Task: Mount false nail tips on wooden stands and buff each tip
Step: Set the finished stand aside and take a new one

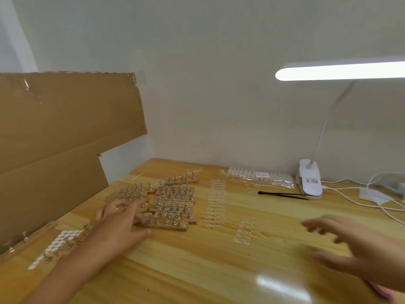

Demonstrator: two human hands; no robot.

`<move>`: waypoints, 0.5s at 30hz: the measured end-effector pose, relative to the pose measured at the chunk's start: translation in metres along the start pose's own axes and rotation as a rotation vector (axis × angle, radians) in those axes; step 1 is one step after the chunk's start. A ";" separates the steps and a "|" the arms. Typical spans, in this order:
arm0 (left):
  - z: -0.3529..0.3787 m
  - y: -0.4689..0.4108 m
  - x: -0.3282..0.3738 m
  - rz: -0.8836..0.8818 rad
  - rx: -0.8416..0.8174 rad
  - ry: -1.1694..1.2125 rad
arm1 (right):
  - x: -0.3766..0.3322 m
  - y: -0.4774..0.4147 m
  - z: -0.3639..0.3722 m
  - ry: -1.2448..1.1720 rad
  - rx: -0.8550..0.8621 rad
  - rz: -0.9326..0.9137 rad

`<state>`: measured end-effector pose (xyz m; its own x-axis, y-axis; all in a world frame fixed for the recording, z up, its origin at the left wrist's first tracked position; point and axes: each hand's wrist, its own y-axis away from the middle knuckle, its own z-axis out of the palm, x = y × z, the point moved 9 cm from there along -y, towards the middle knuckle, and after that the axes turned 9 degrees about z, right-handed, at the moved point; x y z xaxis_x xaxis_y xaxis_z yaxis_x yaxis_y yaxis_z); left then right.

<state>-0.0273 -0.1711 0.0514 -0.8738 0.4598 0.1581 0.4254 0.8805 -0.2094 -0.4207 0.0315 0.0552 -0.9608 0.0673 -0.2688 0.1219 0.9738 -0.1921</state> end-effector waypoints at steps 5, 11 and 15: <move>0.001 -0.004 0.001 -0.010 0.077 -0.059 | -0.064 -0.055 0.049 -0.028 -0.127 0.034; 0.007 -0.007 -0.001 -0.020 0.021 -0.051 | -0.083 -0.072 0.063 -0.032 -0.109 -0.006; 0.001 -0.002 0.006 0.015 0.075 -0.004 | -0.077 -0.048 0.050 -0.131 -0.085 -0.065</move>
<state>-0.0336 -0.1705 0.0518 -0.8685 0.4721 0.1508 0.4196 0.8624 -0.2833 -0.3398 -0.0317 0.0381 -0.9245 -0.0200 -0.3806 0.0337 0.9904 -0.1339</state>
